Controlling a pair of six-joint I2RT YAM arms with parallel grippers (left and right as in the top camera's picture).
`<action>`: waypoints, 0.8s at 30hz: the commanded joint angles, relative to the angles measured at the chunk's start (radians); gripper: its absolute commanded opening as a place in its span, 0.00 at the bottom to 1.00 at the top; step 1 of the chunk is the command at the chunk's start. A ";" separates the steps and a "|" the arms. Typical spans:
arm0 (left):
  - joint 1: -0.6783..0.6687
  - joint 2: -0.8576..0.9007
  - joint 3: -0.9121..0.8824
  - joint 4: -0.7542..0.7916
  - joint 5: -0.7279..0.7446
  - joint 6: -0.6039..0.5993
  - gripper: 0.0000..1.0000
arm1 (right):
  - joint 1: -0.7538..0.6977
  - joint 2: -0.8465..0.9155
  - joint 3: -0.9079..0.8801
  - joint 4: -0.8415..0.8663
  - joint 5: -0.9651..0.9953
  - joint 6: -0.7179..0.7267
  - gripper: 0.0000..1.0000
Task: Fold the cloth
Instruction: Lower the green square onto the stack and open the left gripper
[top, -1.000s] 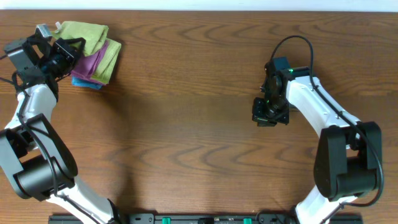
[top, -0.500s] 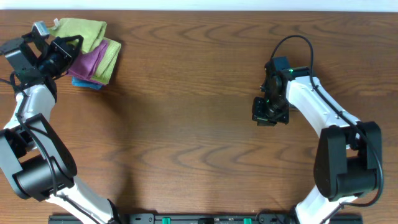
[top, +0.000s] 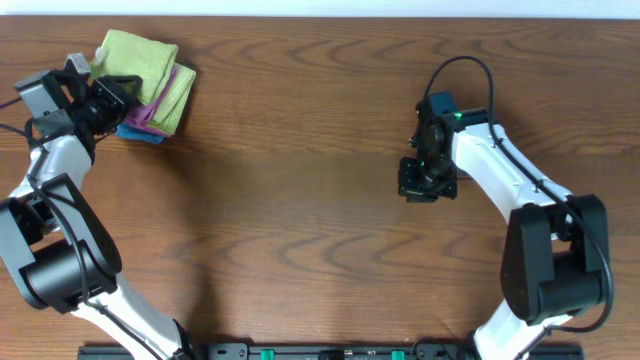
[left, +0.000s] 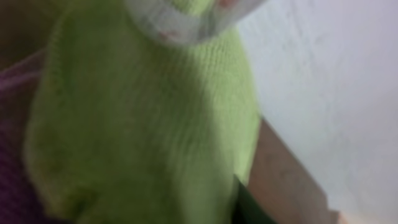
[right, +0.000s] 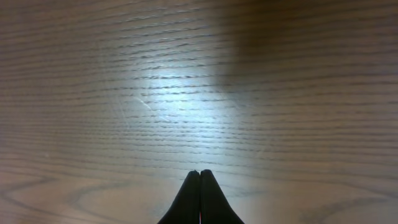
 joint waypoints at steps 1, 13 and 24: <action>0.009 0.008 0.022 -0.020 -0.003 0.013 0.66 | 0.016 -0.004 0.014 0.005 0.002 0.000 0.02; 0.079 -0.009 0.023 -0.100 0.083 0.013 0.96 | 0.022 -0.004 0.014 -0.009 0.002 0.000 0.02; 0.084 -0.062 0.023 -0.100 0.140 0.012 0.95 | 0.022 -0.004 0.014 -0.006 -0.005 0.000 0.02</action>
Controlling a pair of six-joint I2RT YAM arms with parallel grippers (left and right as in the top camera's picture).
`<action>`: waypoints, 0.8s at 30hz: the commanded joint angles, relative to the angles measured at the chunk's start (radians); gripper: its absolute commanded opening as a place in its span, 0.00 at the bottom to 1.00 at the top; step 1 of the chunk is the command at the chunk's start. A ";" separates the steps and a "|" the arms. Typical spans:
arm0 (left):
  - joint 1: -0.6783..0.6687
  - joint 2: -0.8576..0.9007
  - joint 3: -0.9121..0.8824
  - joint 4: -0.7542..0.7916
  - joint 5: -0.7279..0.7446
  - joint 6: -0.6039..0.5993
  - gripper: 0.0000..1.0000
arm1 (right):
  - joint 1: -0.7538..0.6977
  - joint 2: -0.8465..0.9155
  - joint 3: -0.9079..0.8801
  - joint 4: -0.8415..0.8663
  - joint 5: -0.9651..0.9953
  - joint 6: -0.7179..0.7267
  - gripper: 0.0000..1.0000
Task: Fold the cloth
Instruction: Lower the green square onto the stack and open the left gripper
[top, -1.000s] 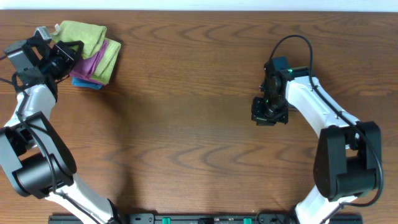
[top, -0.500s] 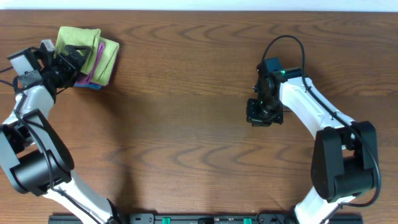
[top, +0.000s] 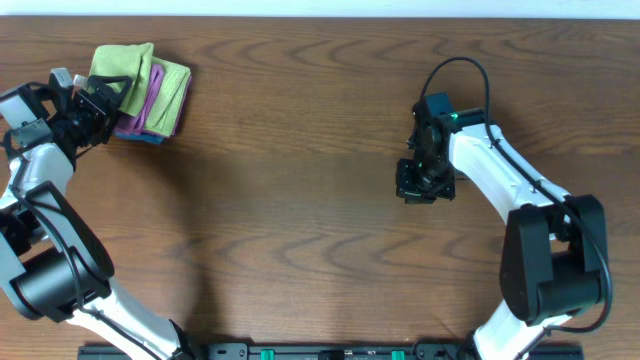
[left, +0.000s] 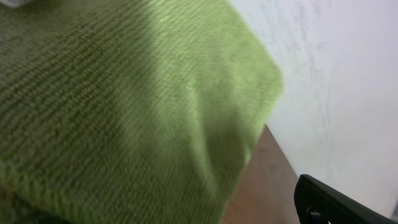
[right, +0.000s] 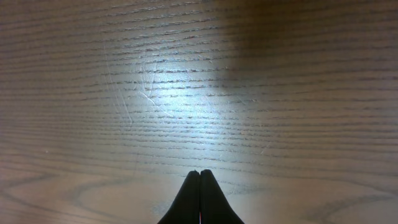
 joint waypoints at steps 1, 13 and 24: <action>-0.002 -0.039 0.023 -0.002 0.051 0.006 0.96 | 0.011 -0.004 0.014 0.002 -0.005 0.000 0.02; -0.034 -0.043 0.023 -0.063 0.097 0.007 0.96 | 0.011 -0.004 0.014 0.001 -0.005 0.003 0.02; -0.092 -0.043 0.023 -0.082 0.088 0.012 0.95 | 0.011 -0.004 0.014 0.001 -0.005 0.003 0.02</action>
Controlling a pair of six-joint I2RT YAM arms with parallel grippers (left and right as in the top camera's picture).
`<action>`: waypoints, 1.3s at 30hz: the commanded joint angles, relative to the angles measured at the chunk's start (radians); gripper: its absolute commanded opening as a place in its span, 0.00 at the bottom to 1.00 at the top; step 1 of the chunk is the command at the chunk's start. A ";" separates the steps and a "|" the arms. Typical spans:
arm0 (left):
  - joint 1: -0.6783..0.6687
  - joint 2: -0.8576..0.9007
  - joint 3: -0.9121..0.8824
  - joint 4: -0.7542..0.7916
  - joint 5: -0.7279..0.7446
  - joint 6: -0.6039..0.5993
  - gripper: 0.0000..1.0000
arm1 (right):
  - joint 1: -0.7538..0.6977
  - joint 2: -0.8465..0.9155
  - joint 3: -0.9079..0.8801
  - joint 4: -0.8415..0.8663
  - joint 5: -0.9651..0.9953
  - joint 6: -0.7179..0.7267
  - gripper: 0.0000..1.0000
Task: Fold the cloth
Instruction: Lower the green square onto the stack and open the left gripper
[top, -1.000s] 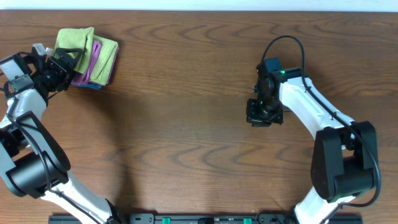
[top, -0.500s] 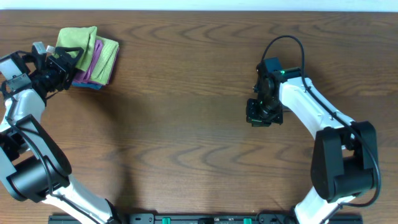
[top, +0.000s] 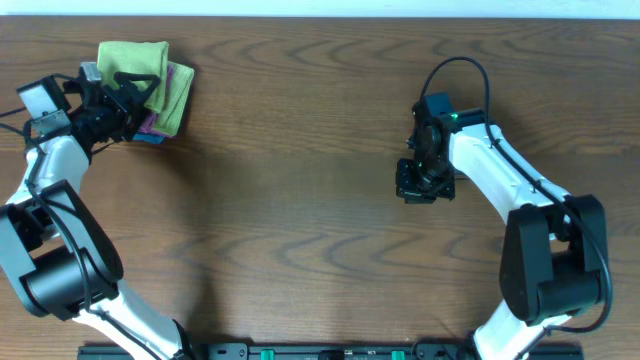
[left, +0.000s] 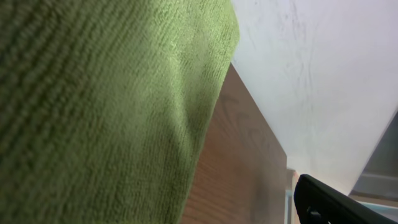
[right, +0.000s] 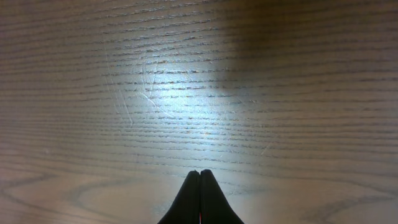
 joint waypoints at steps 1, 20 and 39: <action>-0.003 -0.028 0.023 -0.001 0.014 0.012 0.95 | 0.010 -0.004 0.014 0.000 -0.005 0.003 0.02; 0.049 -0.088 0.023 -0.144 -0.034 0.097 0.96 | 0.017 -0.004 0.014 -0.003 -0.005 0.003 0.02; 0.052 -0.229 0.023 -0.430 -0.040 0.217 0.95 | 0.057 -0.004 0.014 0.008 -0.040 0.003 0.02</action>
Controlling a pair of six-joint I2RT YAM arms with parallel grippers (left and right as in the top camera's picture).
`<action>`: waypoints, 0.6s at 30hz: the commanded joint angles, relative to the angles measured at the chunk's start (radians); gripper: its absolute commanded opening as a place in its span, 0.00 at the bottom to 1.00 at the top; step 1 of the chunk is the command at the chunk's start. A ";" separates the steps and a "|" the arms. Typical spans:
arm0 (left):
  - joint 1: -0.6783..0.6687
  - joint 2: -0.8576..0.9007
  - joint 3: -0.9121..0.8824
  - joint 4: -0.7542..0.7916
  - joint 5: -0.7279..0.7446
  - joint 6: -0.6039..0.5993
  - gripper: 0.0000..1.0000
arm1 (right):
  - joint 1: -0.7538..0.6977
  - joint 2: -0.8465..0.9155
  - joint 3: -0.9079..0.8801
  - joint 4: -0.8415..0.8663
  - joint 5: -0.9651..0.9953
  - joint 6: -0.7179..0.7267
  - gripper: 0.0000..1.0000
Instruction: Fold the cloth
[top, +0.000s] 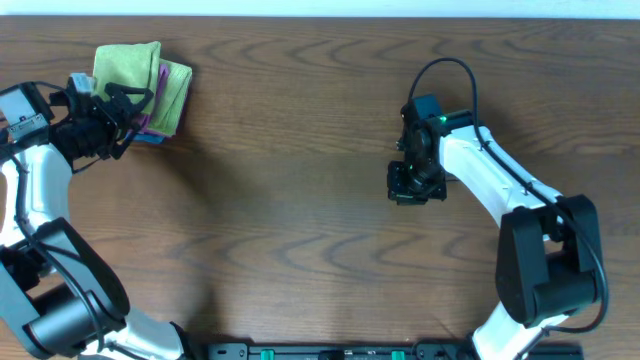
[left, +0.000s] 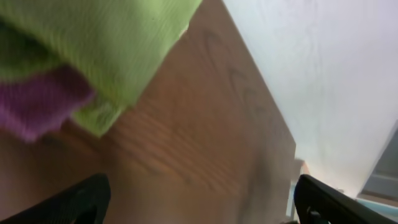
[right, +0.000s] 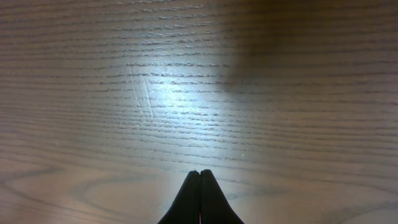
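A folded green cloth (top: 140, 72) lies on top of a small stack at the table's far left corner, with purple (top: 152, 118) and blue layers showing beneath it. The left wrist view catches the green cloth (left: 106, 43) and a purple edge (left: 43, 106) at upper left. My left gripper (top: 125, 112) sits just left of the stack, open, its dark fingertips (left: 81, 200) wide apart with only bare wood between them. My right gripper (top: 408, 186) hangs over bare table right of centre, shut and empty, its fingertips (right: 199, 177) pressed together.
A white wall (left: 323, 74) runs behind the table's far edge (top: 320, 14), close behind the stack. Bare brown wood (top: 280, 200) spans between the two arms.
My left gripper has drawn back from the green cloth; both fingertips now show with wood between them. The right arm has shifted slightly left, still shut.
First my left gripper was at the stack with green cloth filling its view. The cloth stayed close in front of it at the two later moments while the stack shifted slightly. Now the gripper stands back, open and empty, and the green cloth lies folded atop the stack.
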 joint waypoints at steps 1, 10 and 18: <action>0.003 -0.064 0.021 -0.061 -0.007 0.098 0.96 | 0.008 -0.005 0.014 -0.004 -0.039 0.003 0.01; -0.016 -0.364 0.020 -0.332 -0.103 0.305 0.96 | 0.008 -0.167 0.014 -0.014 -0.034 -0.009 0.02; -0.110 -0.655 0.020 -0.469 -0.138 0.383 0.96 | 0.019 -0.475 0.014 -0.078 0.043 -0.062 0.02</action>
